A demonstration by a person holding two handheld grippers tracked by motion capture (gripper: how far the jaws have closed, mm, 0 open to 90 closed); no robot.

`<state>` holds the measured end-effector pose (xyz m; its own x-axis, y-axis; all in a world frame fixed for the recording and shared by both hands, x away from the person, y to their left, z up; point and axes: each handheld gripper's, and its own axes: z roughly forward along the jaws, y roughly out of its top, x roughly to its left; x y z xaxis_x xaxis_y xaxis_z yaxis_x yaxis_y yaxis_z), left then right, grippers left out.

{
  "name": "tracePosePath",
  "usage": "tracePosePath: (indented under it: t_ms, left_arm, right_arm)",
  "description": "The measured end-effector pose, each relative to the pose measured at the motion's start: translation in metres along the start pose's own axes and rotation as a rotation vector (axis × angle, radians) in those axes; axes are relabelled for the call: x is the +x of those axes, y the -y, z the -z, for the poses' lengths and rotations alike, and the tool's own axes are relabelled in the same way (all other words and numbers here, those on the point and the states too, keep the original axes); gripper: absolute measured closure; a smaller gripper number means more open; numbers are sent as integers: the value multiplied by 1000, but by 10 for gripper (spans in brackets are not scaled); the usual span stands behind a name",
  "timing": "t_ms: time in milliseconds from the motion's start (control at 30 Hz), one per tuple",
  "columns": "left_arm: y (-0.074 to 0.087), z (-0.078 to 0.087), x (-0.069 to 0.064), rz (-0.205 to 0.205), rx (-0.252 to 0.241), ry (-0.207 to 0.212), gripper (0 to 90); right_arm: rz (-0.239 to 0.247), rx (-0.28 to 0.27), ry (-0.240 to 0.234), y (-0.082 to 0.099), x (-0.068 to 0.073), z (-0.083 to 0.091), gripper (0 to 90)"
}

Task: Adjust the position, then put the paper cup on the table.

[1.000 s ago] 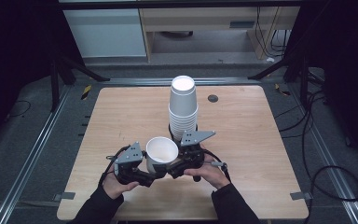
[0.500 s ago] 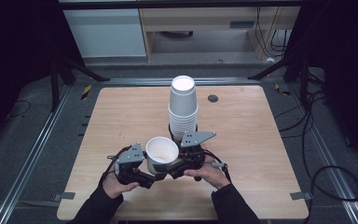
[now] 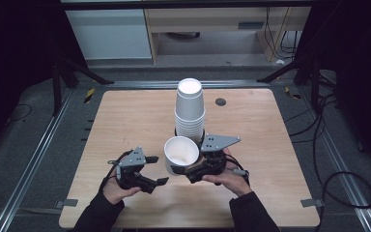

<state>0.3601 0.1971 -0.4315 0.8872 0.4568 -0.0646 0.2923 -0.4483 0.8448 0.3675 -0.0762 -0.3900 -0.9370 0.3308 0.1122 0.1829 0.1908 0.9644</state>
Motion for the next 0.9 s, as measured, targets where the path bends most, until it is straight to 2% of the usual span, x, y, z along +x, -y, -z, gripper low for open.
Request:
tracePosePath:
  t_ms: [200,300,400,500,667,767,900]
  left_arm:
    - [5,4,10,40,6,-60,153]
    - [7,8,17,72,0,-83,150]
    - [10,10,22,86,0,-102,145]
    - [13,13,27,111,2,-136,151]
    - [16,16,33,146,-8,-160,153]
    - [18,18,37,168,-8,-192,156]
    - [20,20,42,186,-12,-200,156]
  right_arm:
    - [9,12,96,4,-3,22,155]
    - [-5,7,136,7,-6,33,155]
    - [-4,17,172,10,-9,42,155]
    - [-10,22,209,13,-12,49,155]
    - [-17,35,289,19,-17,63,154]
    - [-17,29,331,19,-23,73,154]
    - [-29,19,393,20,-32,84,155]
